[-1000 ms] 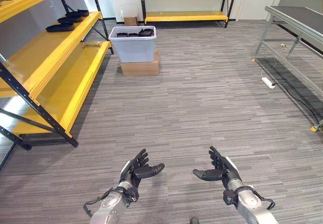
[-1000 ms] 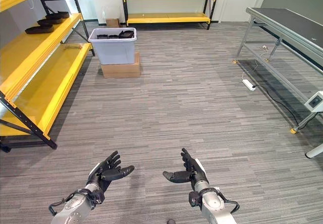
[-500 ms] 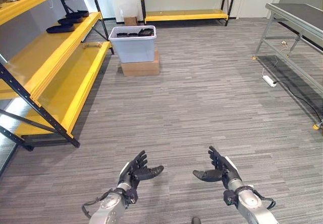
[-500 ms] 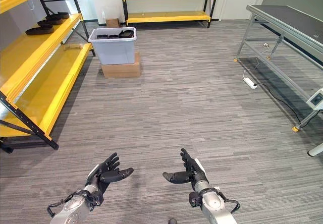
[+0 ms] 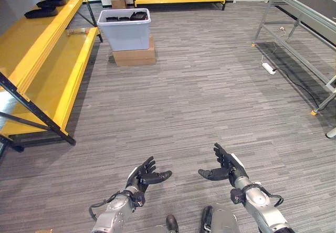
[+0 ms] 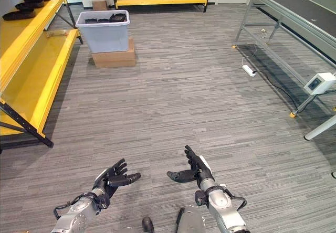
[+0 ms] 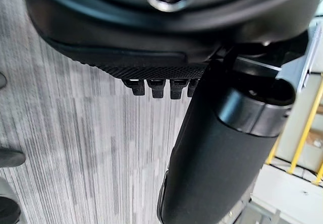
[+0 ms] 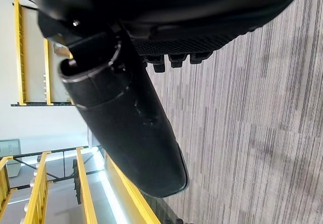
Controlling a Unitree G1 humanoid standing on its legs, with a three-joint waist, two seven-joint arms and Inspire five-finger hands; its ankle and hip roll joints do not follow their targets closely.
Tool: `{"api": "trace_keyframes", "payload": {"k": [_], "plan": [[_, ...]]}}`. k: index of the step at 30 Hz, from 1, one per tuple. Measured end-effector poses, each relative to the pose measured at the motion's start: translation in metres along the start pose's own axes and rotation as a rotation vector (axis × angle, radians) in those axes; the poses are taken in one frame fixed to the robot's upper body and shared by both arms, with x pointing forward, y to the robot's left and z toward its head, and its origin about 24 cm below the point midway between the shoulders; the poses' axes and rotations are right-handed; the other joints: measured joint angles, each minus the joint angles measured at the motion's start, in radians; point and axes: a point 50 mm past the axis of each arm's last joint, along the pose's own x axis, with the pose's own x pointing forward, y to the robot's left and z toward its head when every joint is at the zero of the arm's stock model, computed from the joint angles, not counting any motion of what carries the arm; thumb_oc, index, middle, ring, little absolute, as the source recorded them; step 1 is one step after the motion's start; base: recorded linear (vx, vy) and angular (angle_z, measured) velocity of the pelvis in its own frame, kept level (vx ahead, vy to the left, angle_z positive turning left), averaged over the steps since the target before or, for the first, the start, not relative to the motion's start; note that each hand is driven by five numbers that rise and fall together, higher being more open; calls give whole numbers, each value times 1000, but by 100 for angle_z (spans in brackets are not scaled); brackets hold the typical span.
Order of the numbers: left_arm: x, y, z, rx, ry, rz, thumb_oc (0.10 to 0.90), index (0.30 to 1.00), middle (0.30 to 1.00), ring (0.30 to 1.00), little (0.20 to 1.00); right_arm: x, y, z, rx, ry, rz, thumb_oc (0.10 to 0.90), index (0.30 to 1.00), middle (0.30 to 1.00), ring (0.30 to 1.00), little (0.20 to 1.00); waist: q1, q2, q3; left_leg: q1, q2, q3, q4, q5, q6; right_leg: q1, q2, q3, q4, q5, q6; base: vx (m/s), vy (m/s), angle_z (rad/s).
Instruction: Move parts from the plastic box to the shelf.
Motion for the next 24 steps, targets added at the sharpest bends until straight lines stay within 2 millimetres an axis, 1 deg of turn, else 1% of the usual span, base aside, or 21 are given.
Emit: {"api": "trace_keyframes", "payload": {"k": [3, 5, 7, 9, 10, 11, 12, 13, 14, 15, 16, 17, 18, 19, 20, 21, 23, 24], "plan": [[0, 0, 0, 0, 0, 0, 900, 1000, 1000, 1000, 1000, 0, 0, 0, 0, 1, 0, 900, 1000, 1000, 1000, 1000, -4, 0, -1, 3, -7, 0, -3, 7, 11, 41, 4, -1, -58, 1, -2, 0, 0, 0], [0, -1, 1, 0, -3, -3, 900, 1000, 1000, 1000, 1000, 0, 0, 0, 0, 1, -1, 900, 1000, 1000, 1000, 1000, -6, 0, -1, 7, -2, -2, -8, 16, -1, 59, 11, -10, -82, -10, -8, 0, 0, 2], [0, -2, 0, -1, -3, -5, 900, 1000, 1000, 1000, 1000, 0, 0, 0, 0, 1, -1, 900, 1000, 1000, 1000, 1000, -5, 0, -1, 20, 7, -4, -13, 20, -10, 99, 28, -29, -112, -13, -19, 32, -1, 4], [0, -2, 1, -1, -7, -8, 900, 1000, 1000, 1000, 1000, 0, 0, 0, -1, 0, -1, 900, 1000, 1000, 1000, 1000, -5, 0, -1, 38, 14, -8, -30, 24, -21, 101, 37, -28, -99, -13, -19, 392, -156, -3], [0, -2, 2, -2, -11, -8, 900, 1000, 1000, 1000, 1000, -2, -1, -3, -1, 9, -2, 900, 1000, 1000, 1000, 1000, -8, -3, 2, 52, 14, -14, -40, 22, -23, 74, 41, -21, -61, -26, -14, 627, -301, 6], [2, -1, 8, 2, -19, -4, 900, 1000, 1000, 1000, 1000, -5, -1, -4, 9, 1, 16, 900, 1000, 1000, 1000, 1000, -28, -15, 11, 36, 24, -46, -9, 8, -31, 25, 84, 98, -36, -162, -10, 622, -307, 71], [5, -3, 11, 7, -24, -12, 900, 1000, 1000, 1000, 1000, -12, -3, -11, 21, 11, 12, 900, 1000, 1000, 1000, 1000, -63, -14, 9, 5, 33, -117, 22, -11, -31, 47, 123, 159, -289, -138, 1, 959, -394, 106], [7, -5, 16, 6, -41, -25, 900, 1000, 1000, 1000, 1000, -17, -7, -19, 31, 35, 0, 900, 1000, 1000, 1000, 1000, -68, -25, 11, -13, 29, -139, 26, -11, -35, 56, 121, 184, -490, -85, 17, 978, -345, 123], [8, -10, 13, -4, -40, -45, 900, 1000, 1000, 1000, 1000, -20, -9, -32, 53, 87, -15, 900, 1000, 1000, 1000, 1000, -74, -40, 13, -13, 25, -164, 35, -13, -49, 54, 105, 222, -601, -75, 28, 798, -243, 109], [6, -17, 7, -18, -29, -50, 900, 1000, 1000, 1000, 1000, -22, -5, -48, 35, 185, -31, 900, 1000, 1000, 1000, 1000, -69, -63, 4, -18, 30, -185, 101, -52, -50, -22, 89, 270, -281, -138, -55, 365, -80, 106], [-3, -27, -2, 4, -4, -97, 900, 1000, 1000, 1000, 1000, -23, 0, -49, 5, 201, 15, 900, 1000, 1000, 1000, 1000, -44, -77, -31, -38, 26, -199, 146, -85, -46, -33, 87, 251, -104, -166, -104, 180, -32, 92], [-4, -31, 3, 50, -7, -138, 900, 1000, 1000, 1000, 1000, -6, 5, -22, 22, 88, 21, 900, 1000, 1000, 1000, 1000, -47, -108, -57, -66, -3, -197, 142, -95, -79, 13, 103, 239, -234, -122, -109, 226, -10, 53], [1, -33, 2, 37, 13, -129, 900, 1000, 1000, 1000, 1000, 4, 4, -7, 29, 34, 6, 900, 1000, 1000, 1000, 1000, -64, -83, -59, -78, 15, -198, 164, -124, -71, 18, 117, 229, -245, -87, -106, 224, 19, 5], [2, -34, 0, 31, 19, -129, 900, 1000, 1000, 1000, 1000, 5, 2, 0, 22, 10, 0, 900, 1000, 1000, 1000, 1000, -67, -60, -58, -44, 39, -199, 159, -134, -89, 44, 143, 224, -248, -95, -111, 221, 29, -13], [2, -34, 1, 23, 11, -131, 900, 1000, 1000, 1000, 1000, 4, -1, 1, 24, 1, -14, 900, 1000, 1000, 1000, 1000, -79, -55, -58, -21, 54, -199, 154, -136, -94, 70, 159, 218, -256, -104, -121, 163, 36, -25], [2, -34, 2, 17, 7, -129, 900, 1000, 1000, 1000, 1000, 2, -5, -2, 26, 8, -28, 900, 1000, 1000, 1000, 1000, -89, -51, -59, -7, 64, -198, 149, -138, -112, 83, 167, 214, -259, -107, -126, 106, 34, -8], [3, -35, 3, -6, -4, -123, 900, 1000, 1000, 1000, 1000, -5, -15, -9, 21, 36, -64, 900, 1000, 1000, 1000, 1000, -99, -48, -59, 6, 67, -199, 129, -135, -130, 89, 173, 215, -260, -107, -129, 64, 26, -8], [3, -35, 4, -8, -7, -122, 900, 1000, 1000, 1000, 1000, -9, -19, -14, 14, 56, -74, 900, 1000, 1000, 1000, 1000, -108, -47, -59, 8, 66, -200, 114, -123, -147, 89, 171, 215, -260, -103, -134, 35, 14, -1]]}}
